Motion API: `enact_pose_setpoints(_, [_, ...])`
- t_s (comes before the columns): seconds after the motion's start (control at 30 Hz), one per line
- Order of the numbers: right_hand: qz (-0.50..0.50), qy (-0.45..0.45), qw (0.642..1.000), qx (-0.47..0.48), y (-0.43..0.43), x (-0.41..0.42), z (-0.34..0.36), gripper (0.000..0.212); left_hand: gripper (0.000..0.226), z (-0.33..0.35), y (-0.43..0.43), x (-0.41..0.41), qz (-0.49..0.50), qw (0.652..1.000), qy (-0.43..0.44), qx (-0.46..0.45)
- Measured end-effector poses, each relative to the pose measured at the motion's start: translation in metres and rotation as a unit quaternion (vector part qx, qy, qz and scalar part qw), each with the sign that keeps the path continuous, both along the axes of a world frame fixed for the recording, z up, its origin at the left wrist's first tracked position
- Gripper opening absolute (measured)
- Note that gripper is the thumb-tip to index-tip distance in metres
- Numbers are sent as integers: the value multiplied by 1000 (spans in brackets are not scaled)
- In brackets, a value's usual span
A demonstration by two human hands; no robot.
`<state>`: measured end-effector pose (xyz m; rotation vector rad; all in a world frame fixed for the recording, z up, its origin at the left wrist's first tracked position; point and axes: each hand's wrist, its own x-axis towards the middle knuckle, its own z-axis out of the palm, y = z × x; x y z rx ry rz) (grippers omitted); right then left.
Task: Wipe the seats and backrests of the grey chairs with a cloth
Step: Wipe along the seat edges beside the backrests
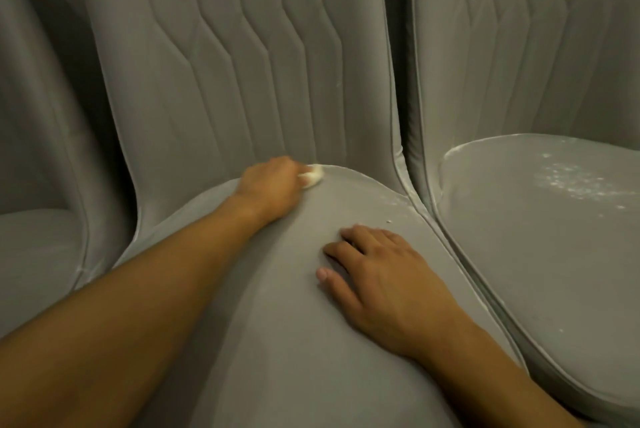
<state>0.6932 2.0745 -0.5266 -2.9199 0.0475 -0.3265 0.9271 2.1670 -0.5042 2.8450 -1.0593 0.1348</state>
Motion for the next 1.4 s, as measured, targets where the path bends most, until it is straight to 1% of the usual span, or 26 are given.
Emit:
enact_pose_setpoints(0.07, [1,-4,1000,0,0,0,1,56,50,-3,15,17,119,993,-10,22])
enact_pose_setpoints(0.1, [3,-5,1000,0,0,1,1,57,50,-6,15,21,136,990,-6,24])
enact_pose_setpoints(0.13, [8,-6,1000,-2,-1,2,2,57,46,-7,13,21,116,993,-7,20])
enact_pose_setpoints(0.17, [17,-10,1000,-5,-1,3,2,57,42,-9,7,17,69,998,-11,9])
enact_pose_setpoints(0.23, [58,-16,998,-8,1,5,2,56,37,-9,-12,-2,-54,998,-9,-20])
enact_pose_setpoints(0.3, [116,-28,993,-3,4,4,0,55,44,-7,-37,-31,-151,987,33,-52])
enact_pose_setpoints(0.37, [161,-39,986,22,7,0,0,51,49,-6,-60,-59,-229,969,78,-56])
enact_pose_setpoints(0.47, [178,-27,982,56,6,-2,2,49,37,-4,-75,-84,-301,938,156,-78])
enact_pose_setpoints(0.53, [177,-35,982,57,5,-2,2,47,35,-1,-73,-93,-334,916,210,-79])
enact_pose_setpoints(0.57, [176,-41,982,60,5,-1,2,45,35,0,-71,-95,-347,910,215,-72])
enact_pose_setpoints(0.63, [173,-46,981,73,5,-2,3,42,34,4,-65,-96,-357,914,182,-59])
enact_pose_setpoints(0.7, [170,-48,981,79,6,-4,3,39,34,8,-52,-84,-324,936,128,-51])
enact_pose_setpoints(0.8, [165,-58,982,66,5,-6,3,37,36,8,-18,-55,-227,971,67,-43])
enact_pose_setpoints(0.9, [169,-62,981,70,5,-6,5,35,36,5,22,-23,-111,992,43,-35])
enact_pose_setpoints(1.0, [174,-50,982,59,6,-6,6,35,40,0,65,9,15,1000,15,-11])
enact_pose_setpoints(1.1, [173,-45,983,46,7,-3,6,35,47,-5,92,25,137,990,24,-40])
enact_pose_setpoints(1.13, [169,-46,984,41,8,-2,6,35,48,-6,89,25,150,987,23,-43])
enact_pose_setpoints(1.17, [166,-47,984,38,8,-1,6,34,48,-7,79,22,138,990,18,-36])
enact_pose_setpoints(1.2, [166,-46,984,36,8,0,6,33,47,-7,67,16,105,994,14,-35])
enact_pose_setpoints(1.27, [164,-45,985,38,8,0,5,33,47,-6,33,-4,-5,998,31,-63])
enact_pose_setpoints(1.33, [162,-40,985,42,9,-1,5,35,45,-1,-4,-33,-130,982,104,-87])
enact_pose_setpoints(1.4, [163,-32,985,54,10,-1,5,37,38,7,-38,-65,-223,949,212,-74])
